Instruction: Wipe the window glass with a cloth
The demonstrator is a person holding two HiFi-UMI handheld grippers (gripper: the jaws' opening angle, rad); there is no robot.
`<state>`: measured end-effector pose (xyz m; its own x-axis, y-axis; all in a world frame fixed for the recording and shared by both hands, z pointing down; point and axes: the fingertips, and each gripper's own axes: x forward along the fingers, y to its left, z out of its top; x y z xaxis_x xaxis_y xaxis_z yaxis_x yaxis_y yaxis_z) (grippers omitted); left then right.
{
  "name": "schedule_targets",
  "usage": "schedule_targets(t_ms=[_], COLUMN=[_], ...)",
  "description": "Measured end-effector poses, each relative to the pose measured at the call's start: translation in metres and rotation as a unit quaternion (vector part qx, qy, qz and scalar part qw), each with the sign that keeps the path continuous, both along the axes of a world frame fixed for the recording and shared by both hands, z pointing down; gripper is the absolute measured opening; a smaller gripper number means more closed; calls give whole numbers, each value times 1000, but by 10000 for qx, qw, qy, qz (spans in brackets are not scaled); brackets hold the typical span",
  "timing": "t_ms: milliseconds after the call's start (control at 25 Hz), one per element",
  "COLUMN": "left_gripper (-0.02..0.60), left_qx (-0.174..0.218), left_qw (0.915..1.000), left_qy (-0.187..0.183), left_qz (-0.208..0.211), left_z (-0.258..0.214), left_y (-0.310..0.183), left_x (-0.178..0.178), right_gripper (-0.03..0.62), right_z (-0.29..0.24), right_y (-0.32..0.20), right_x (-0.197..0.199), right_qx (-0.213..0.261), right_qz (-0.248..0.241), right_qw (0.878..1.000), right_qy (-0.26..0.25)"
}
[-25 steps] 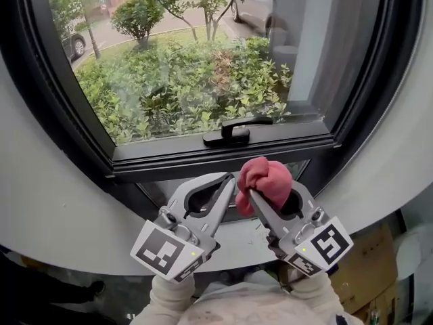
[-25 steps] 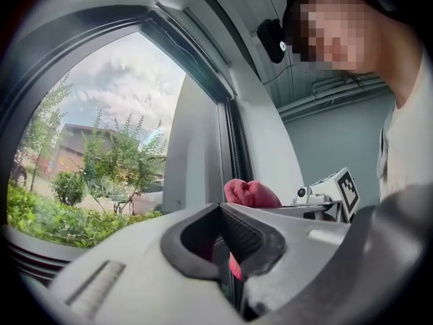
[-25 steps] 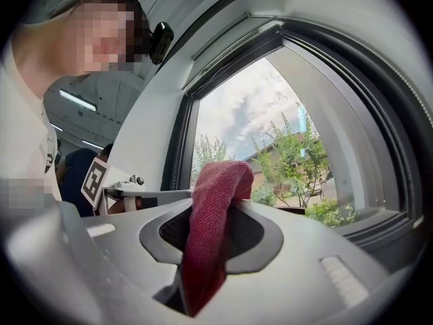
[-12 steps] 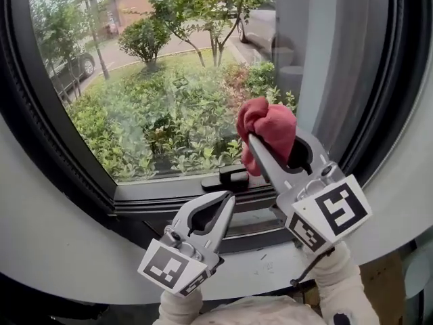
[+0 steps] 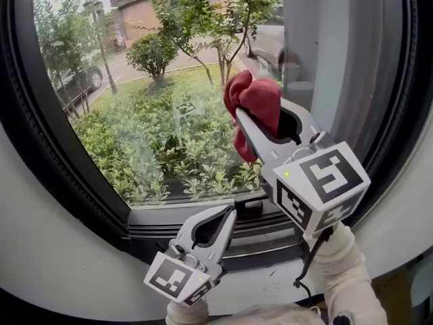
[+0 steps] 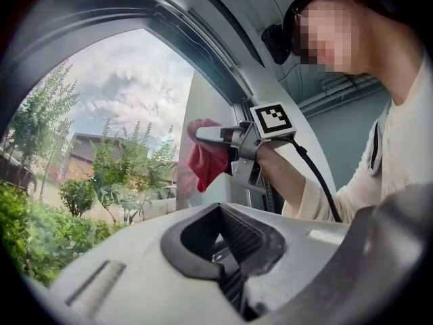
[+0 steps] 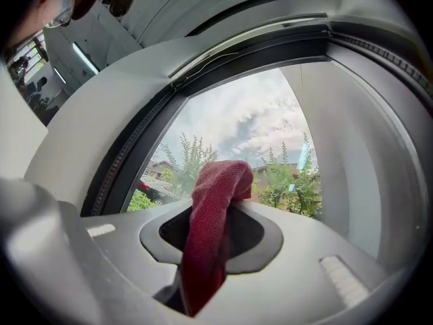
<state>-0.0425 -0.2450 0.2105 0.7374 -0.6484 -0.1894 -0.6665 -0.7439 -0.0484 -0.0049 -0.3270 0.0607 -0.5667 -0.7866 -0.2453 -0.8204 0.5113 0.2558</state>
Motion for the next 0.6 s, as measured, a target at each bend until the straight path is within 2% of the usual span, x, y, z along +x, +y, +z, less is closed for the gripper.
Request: schedule_targets(t_ms=[320, 600], left_gripper=[0, 0], left_qx=[-13, 14], left_qw=[9999, 9998], left_qy=[102, 45], left_qz=[53, 187], left_z=[9, 8], left_y=[-5, -4], left_x=[2, 32], right_gripper=[124, 124], right_z=[1, -2], right_y=[-4, -8], right_x=[13, 94], right_qx=[217, 198], right_qz=[236, 789], right_qw=[9994, 9965], right_qy=[97, -212])
